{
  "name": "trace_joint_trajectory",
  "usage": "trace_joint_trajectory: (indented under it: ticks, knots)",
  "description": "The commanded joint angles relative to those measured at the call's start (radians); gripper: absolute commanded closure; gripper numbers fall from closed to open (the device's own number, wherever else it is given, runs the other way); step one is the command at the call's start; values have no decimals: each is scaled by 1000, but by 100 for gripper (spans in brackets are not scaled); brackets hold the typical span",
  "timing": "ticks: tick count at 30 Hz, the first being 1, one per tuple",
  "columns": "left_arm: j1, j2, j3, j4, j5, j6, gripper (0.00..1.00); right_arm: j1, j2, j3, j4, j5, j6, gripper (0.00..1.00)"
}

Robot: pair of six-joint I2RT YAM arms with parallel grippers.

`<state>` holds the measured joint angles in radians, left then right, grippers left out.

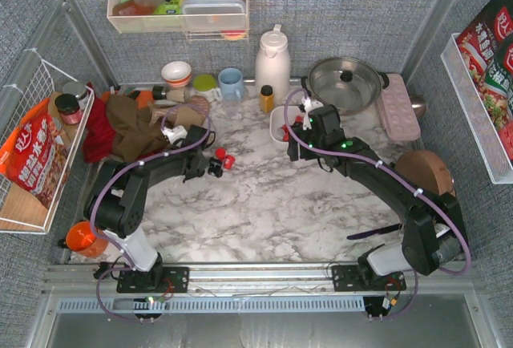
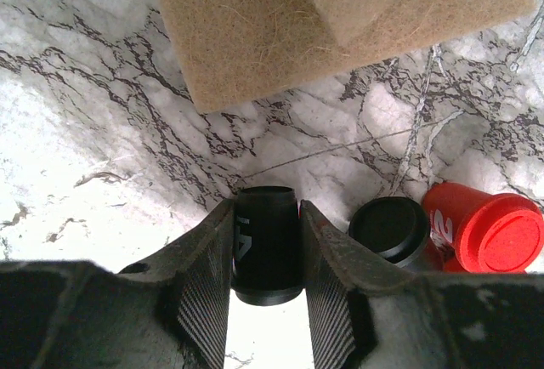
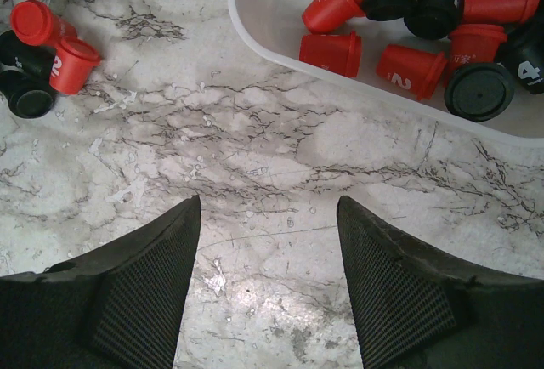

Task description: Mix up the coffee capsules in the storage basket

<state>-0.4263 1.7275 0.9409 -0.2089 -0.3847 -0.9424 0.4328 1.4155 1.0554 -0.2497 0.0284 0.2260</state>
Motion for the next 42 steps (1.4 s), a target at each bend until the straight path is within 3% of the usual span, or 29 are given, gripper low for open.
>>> trace_joint_trajectory:
  ticks: [1, 6, 15, 22, 30, 37, 42]
  knots:
    - [1, 1, -4, -15, 50, 14, 58, 1, 3, 7, 16, 4, -1, 31]
    - [0, -64, -18, 28, 79, 64, 60, 2, 4, 11, 7, 4, -2, 31]
    - [-49, -315, -137, 331, 201, 323, 61, 10, -28, 11, 26, -121, 2, 31]
    - [-198, -488, -296, 667, 379, 632, 62, 15, -63, -20, 141, -338, -23, 30]
    - [-337, -646, -552, 1061, 577, 978, 62, 16, -84, 61, 0, -353, 44, 31]
    - [-417, -626, -561, 1111, 593, 1126, 62, 58, -100, 70, 5, -494, 141, 33]
    - [-462, -582, -532, 1111, 554, 1190, 64, 123, -89, 71, 2, -494, 157, 34]
